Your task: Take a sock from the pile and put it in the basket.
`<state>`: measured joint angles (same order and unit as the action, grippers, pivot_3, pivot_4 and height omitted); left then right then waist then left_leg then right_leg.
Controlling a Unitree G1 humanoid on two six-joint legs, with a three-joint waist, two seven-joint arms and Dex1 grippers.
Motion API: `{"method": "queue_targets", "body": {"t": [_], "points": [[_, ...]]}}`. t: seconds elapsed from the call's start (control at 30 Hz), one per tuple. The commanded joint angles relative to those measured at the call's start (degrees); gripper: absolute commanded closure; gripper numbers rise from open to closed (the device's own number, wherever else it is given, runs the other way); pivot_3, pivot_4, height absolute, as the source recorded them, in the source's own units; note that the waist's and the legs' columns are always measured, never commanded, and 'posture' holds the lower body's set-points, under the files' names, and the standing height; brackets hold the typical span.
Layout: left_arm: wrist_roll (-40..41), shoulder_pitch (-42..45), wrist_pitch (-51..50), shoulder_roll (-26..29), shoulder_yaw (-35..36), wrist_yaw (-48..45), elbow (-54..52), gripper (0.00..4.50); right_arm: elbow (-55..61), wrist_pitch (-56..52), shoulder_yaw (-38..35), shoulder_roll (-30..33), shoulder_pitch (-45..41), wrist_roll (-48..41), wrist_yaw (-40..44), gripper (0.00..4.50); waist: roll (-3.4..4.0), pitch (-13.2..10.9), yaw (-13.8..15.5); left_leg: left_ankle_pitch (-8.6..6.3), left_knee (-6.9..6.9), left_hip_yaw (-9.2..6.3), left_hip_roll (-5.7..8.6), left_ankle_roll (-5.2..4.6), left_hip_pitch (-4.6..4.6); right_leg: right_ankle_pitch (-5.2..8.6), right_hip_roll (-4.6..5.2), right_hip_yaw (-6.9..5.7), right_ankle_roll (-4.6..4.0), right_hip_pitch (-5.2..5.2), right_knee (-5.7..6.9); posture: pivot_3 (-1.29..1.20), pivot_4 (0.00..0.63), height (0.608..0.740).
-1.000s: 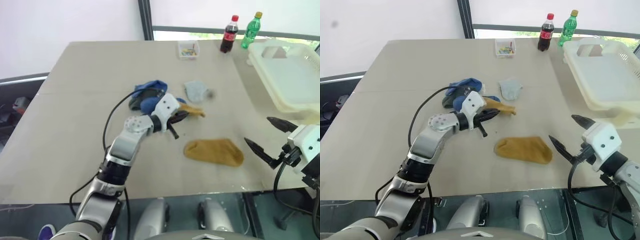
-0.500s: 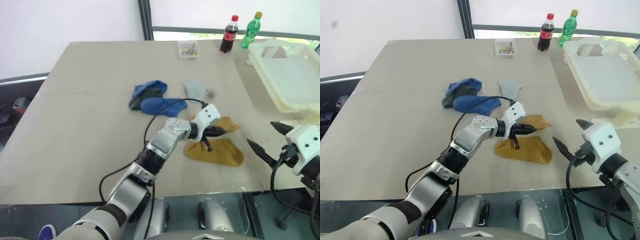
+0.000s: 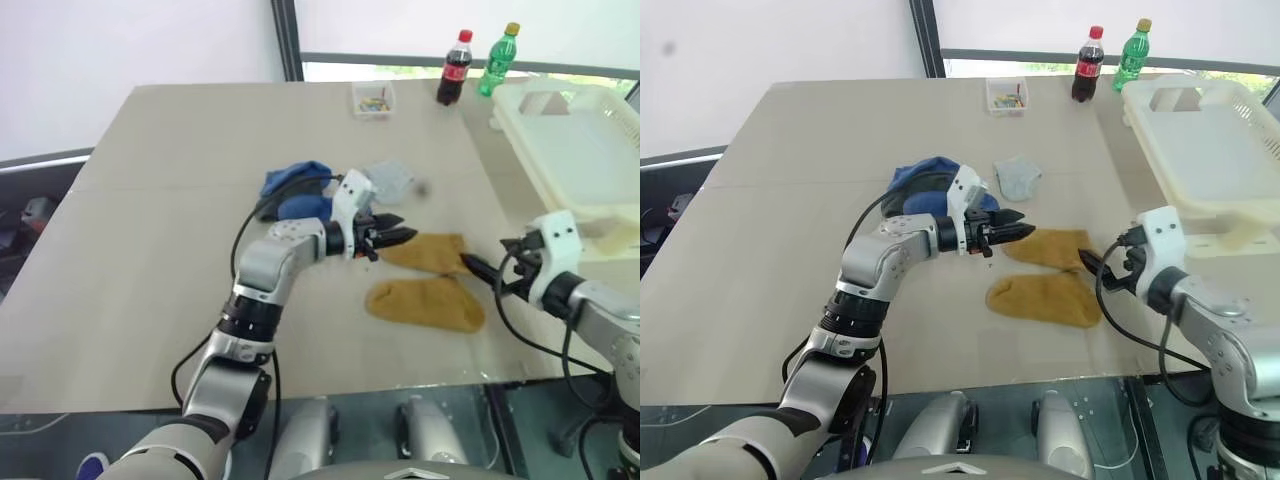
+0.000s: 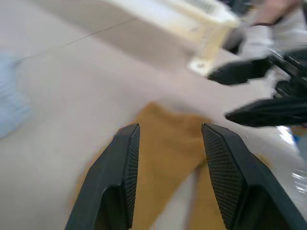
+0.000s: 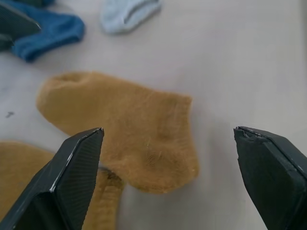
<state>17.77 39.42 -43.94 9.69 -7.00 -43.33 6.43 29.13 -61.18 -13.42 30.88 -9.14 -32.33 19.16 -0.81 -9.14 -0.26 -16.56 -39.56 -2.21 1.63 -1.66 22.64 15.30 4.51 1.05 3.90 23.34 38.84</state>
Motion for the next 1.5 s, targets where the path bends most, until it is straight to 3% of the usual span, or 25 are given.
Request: {"method": "queue_targets", "body": {"t": [0.03, 0.17, 0.27, 0.3, 0.37, 0.47, 0.53, 0.63, 0.73, 0.87, 1.0, 1.1, 1.23, 1.5], "points": [[-1.9, -1.0, -0.3, -0.6, -0.9, 4.2, 1.0, 2.32, -2.6, -0.1, 1.3, 0.1, -1.4, 0.8, -0.1, 0.0, 0.0, 0.0, 0.0, -0.01, 0.0, 0.0, 0.02, -0.01, 0.02, 0.0, 0.01, 0.01, 0.0, 0.01, -0.01, 0.0, 0.15, 0.74], [-4.0, -2.5, -0.3, -1.0, -3.2, 6.7, 3.0, 2.32, -6.1, 1.2, 3.0, 0.9, -1.7, 2.9, 0.2, 0.0, 0.0, 0.0, -0.2, -0.01, 0.02, 0.01, 0.04, -0.02, 0.08, 0.0, 0.04, 0.02, 0.0, 0.09, -0.01, 0.0, 0.15, 0.74], [-5.8, -3.1, 1.1, -1.4, -5.2, 7.8, 5.4, 2.25, -7.6, 2.0, 2.8, 0.9, -1.9, 3.7, 0.3, 0.76, 0.03, 0.0, -0.2, -0.01, 0.02, 0.03, 0.03, -0.02, 0.08, 0.0, 0.03, 0.03, 0.0, 0.11, 0.01, 0.0, 0.15, 0.74], [-6.0, -3.1, 1.7, -2.0, -5.4, 7.9, 6.4, 2.65, -7.8, 2.4, 2.7, 0.8, -2.0, 3.9, 0.4, 1.38, 0.03, 0.0, -0.2, -0.01, 0.02, 0.04, 0.03, -0.02, 0.06, 0.0, 0.04, 0.03, 0.0, 0.1, 0.01, 0.0, 0.15, 0.74], [-5.7, -3.0, 2.9, -2.9, -5.3, 7.6, 7.6, 3.04, -8.0, 2.6, 2.5, 0.6, -2.3, 4.0, 0.5, 2.18, 0.03, 0.1, -0.2, -0.01, 0.02, 0.05, 0.04, -0.02, 0.04, 0.0, 0.04, 0.03, 0.0, 0.08, 0.02, 0.0, 0.15, 0.74], [-4.4, -2.8, 3.6, -4.0, -3.8, 7.3, 8.2, 4.44, -7.4, 2.8, 2.3, 0.8, -2.5, 3.8, 1.2, 3.66, 0.04, 0.1, -0.1, -0.01, 0.02, 0.04, 0.04, -0.03, 0.01, 0.0, 0.05, 0.03, 0.0, 0.05, 0.02, 0.0, 0.15, 0.74], [-2.2, -3.0, 3.4, -4.2, -1.7, 6.0, 7.0, 4.5, -6.3, 3.5, 1.5, 0.7, -2.6, 3.3, 1.6, 4.45, 0.04, 0.1, -0.1, -0.02, 0.02, 0.04, 0.03, -0.03, 0.02, 0.0, 0.05, 0.03, 0.0, 0.06, 0.01, 0.0, 0.15, 0.74], [4.9, -3.7, -0.9, -3.6, 2.7, 2.3, 1.8, 4.5, -2.6, 2.8, -0.8, 0.2, -2.8, 0.8, 1.7, 4.45, 0.06, 0.1, -0.5, -0.01, 0.02, 0.05, 0.02, -0.02, 0.11, 0.0, 0.05, 0.04, 0.0, 0.14, 0.02, 0.0, 0.15, 0.74], [16.1, -3.5, -13.0, -1.8, 9.4, 0.4, -4.6, 4.5, 5.6, 0.1, -4.9, 0.4, -1.4, -6.3, 3.5, 4.45, 0.06, 0.1, -0.6, -0.01, 0.06, 0.05, -0.04, -0.02, 0.17, 0.0, 0.03, 0.05, 0.0, 0.22, 0.02, 0.0, 0.15, 0.74], [25.3, -5.3, -25.0, 5.5, 13.2, -2.2, -11.8, 4.5, 18.0, -5.9, -10.8, 1.9, 4.6, -19.3, 4.0, 4.45, 0.06, 0.1, -0.6, -0.02, 0.11, 0.02, -0.16, -0.03, 0.14, 0.0, -0.07, 0.03, 0.0, 0.21, 0.0, 0.0, 0.15, 0.74], [26.0, -10.6, -25.3, 13.5, 9.0, -5.3, -19.1, 4.5, 24.9, -6.7, -12.9, 1.5, 13.3, -24.3, -0.1, 4.45, 0.06, 0.1, -0.5, -0.03, 0.13, 0.07, -0.1, -0.04, 0.11, 0.0, -0.01, 0.08, 0.0, 0.18, -0.04, 0.0, 0.15, 0.74], [27.0, -13.1, -25.8, 15.4, 7.4, -5.2, -21.4, 4.5, 27.1, -5.5, -13.1, 1.0, 18.1, -25.3, -2.9, 4.45, 0.06, 0.1, -0.2, -0.03, 0.1, 0.07, -0.08, -0.05, 0.07, 0.0, 0.03, 0.08, 0.0, 0.14, -0.02, 0.0, 0.15, 0.74], [26.3, -15.5, -24.8, 16.2, 4.8, -4.5, -23.0, 4.5, 27.3, -3.9, -12.4, 1.6, 21.6, -24.5, -4.7, 4.45, 0.05, 0.1, -0.3, -0.07, 0.09, 0.04, -0.06, -0.12, 0.04, 0.0, 0.03, 0.07, 0.0, 0.12, 0.02, 0.0, 0.15, 0.74], [24.3, -17.0, -20.7, 12.9, 2.8, -0.2, -22.3, 4.5, 24.7, -0.8, -10.4, 2.9, 23.1, -21.4, -5.9, 4.45, 0.05, 0.1, -0.4, -0.07, 0.11, 0.08, -0.11, -0.12, 0.0, 0.0, -0.02, 0.1, 0.0, 0.12, 0.03, 0.0, 0.15, 0.74]]}}
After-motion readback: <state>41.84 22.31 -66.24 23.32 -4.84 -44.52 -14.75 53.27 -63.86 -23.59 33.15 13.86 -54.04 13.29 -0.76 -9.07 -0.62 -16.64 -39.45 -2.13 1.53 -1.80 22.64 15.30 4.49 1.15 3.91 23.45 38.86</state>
